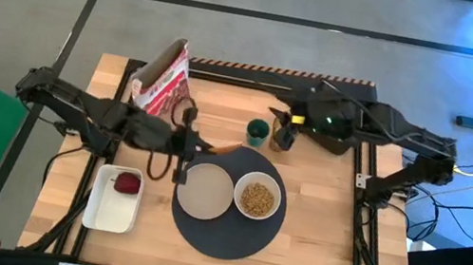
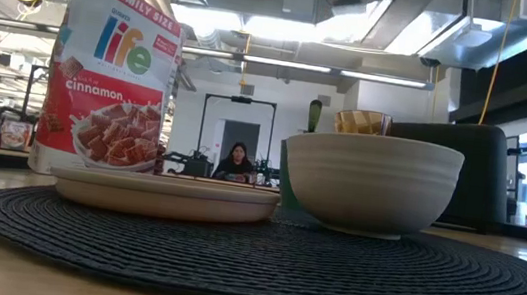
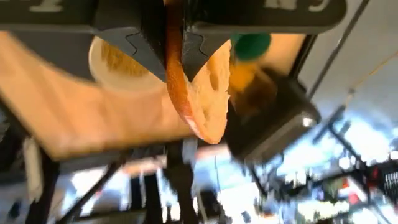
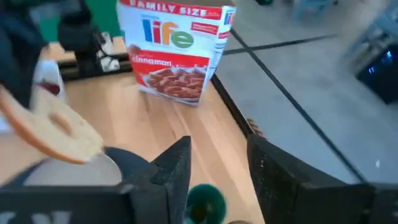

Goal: Arrange a breakfast setting
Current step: Put the bagel on the light brown plate, then put the red apple on the light brown plate, then put the yellow cup on the black mat

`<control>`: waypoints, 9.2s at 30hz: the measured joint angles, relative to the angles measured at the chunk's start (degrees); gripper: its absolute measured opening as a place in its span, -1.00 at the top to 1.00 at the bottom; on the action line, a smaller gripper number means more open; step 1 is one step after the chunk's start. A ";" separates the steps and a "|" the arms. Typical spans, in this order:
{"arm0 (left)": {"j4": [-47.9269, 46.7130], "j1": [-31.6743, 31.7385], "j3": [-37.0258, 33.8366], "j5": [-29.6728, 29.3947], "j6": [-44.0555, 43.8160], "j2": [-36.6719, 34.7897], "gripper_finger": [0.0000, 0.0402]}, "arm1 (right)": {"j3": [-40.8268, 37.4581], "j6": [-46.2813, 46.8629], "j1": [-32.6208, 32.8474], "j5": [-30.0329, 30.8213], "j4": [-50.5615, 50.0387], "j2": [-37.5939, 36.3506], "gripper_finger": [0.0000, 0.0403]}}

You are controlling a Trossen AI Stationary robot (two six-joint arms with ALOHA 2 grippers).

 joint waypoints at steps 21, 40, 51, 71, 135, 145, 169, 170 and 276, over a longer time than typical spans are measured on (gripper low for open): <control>-11.59 -7.99 -3.58 -8.43 -19.26 29.90 0.90 | -0.07 32.04 16.67 4.02 -2.67 4.66 0.44; -28.25 -7.03 0.39 2.56 -33.45 23.53 -0.01 | -0.07 35.45 19.98 6.14 -4.01 4.61 0.44; -51.85 -20.20 -0.44 19.04 -48.32 9.53 -0.22 | -0.07 35.97 19.94 9.05 -4.21 4.61 0.44; -48.35 -28.95 -21.37 22.44 -57.42 3.20 -0.82 | -1.55 36.94 22.34 10.35 -4.71 4.61 0.44; -26.68 -36.36 8.68 -39.12 36.09 8.80 -0.37 | -3.91 57.19 17.20 -16.19 48.31 25.40 -0.67; -25.59 -36.32 8.66 -40.05 37.13 8.80 -0.37 | -3.89 54.05 16.81 -17.08 49.76 25.61 -0.48; -26.86 -36.52 8.57 -35.91 -41.80 1.93 -0.95 | -3.71 19.73 18.91 -1.41 50.37 25.66 -0.26; -27.01 -36.52 8.55 -35.69 -45.03 1.24 -0.95 | -3.67 15.75 19.52 0.57 50.45 25.60 -0.26; 35.85 -22.31 -34.62 -18.35 -40.73 3.83 -0.04 | -3.78 49.51 14.57 -1.00 -30.58 11.06 -0.46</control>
